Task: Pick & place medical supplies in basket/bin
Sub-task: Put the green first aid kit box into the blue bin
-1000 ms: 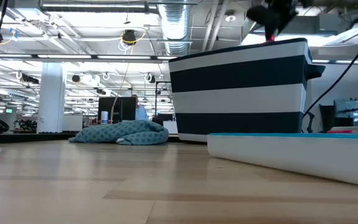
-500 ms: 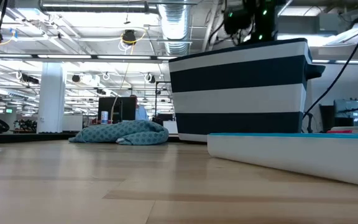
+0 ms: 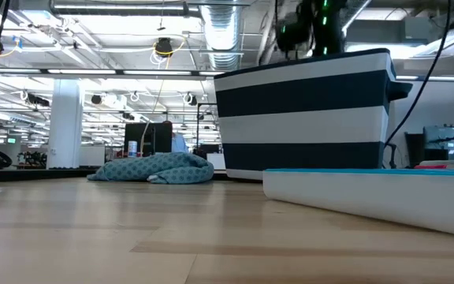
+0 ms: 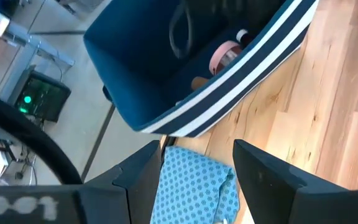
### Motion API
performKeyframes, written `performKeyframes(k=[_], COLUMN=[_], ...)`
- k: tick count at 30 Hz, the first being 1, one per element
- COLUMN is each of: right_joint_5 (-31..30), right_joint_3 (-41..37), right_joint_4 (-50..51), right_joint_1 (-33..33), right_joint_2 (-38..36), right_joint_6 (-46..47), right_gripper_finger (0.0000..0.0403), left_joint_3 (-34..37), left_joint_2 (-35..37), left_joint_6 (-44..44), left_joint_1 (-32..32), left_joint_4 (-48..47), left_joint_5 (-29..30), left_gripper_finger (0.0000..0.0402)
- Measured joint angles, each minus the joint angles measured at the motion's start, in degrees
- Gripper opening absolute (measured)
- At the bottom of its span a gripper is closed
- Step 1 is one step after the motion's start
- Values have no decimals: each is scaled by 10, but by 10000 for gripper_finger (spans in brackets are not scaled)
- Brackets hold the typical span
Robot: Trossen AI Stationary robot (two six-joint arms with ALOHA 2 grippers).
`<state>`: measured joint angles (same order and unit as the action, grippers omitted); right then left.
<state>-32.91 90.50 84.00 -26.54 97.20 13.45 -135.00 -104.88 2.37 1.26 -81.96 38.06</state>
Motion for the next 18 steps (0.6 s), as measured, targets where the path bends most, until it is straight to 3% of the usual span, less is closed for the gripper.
performKeyframes(k=[9,13,18], right_joint_5=[-1,1,7], right_joint_3=[166,182,160], right_joint_4=[38,40,59], right_joint_1=[106,183,297], right_joint_2=[-95,-157,-231], right_joint_6=[31,61,173], right_gripper_finger=[234,234,234], left_joint_3=[0,4,12], left_joint_2=[0,3,21], left_joint_6=[75,104,138], left_joint_1=[14,55,132], left_joint_4=[-68,-80,-79], left_joint_5=[18,31,52], left_gripper_finger=[193,193,193])
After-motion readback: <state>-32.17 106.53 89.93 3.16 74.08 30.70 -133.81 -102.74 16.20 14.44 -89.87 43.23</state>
